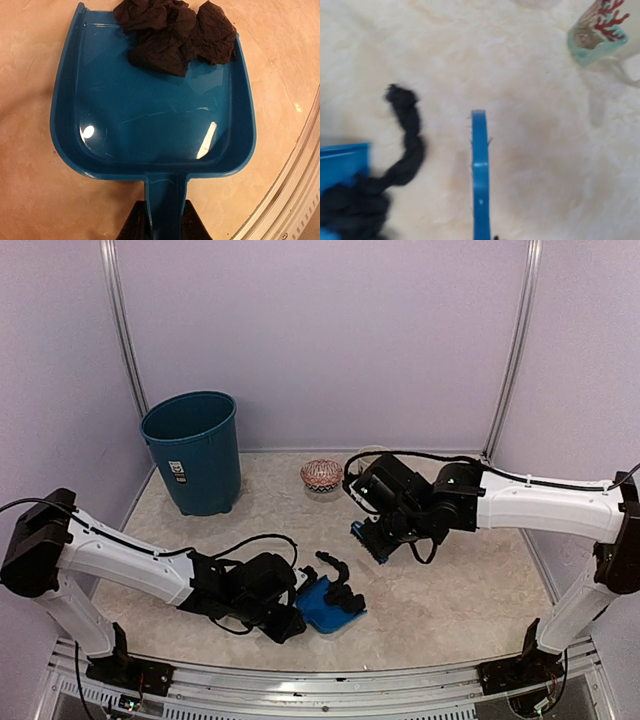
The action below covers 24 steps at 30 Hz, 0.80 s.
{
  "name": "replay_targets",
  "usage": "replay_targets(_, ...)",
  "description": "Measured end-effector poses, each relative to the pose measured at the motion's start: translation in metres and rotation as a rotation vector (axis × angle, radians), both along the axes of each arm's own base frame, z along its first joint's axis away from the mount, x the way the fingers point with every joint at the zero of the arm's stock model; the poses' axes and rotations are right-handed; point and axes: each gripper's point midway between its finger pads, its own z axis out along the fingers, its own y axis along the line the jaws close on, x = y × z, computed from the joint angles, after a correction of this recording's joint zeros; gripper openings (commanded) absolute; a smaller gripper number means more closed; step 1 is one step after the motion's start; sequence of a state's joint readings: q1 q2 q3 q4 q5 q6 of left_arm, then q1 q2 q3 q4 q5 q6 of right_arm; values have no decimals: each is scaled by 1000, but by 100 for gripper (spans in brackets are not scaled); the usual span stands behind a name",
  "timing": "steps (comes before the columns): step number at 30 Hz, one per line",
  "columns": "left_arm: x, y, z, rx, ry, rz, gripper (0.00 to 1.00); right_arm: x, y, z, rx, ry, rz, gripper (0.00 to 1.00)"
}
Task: Sweep away the paper scraps from the table
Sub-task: Sweep the paper scraps into the dustpan.
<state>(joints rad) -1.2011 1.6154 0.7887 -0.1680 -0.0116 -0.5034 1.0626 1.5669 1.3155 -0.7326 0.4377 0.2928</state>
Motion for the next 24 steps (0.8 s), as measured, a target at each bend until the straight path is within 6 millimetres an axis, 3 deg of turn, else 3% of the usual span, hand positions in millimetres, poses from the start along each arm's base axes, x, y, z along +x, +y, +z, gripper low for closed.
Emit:
replay_targets(8,-2,13,3,-12,14,61,0,38,11,-32,-91,-40,61,0)
replay_targets(17,-2,18,-1,-17,41,115,0,48,40,-55,-155,-60,222,0)
replay_targets(24,2,18,-1,-23,37,152,0,40,53,-66,-159,-13,321,0)
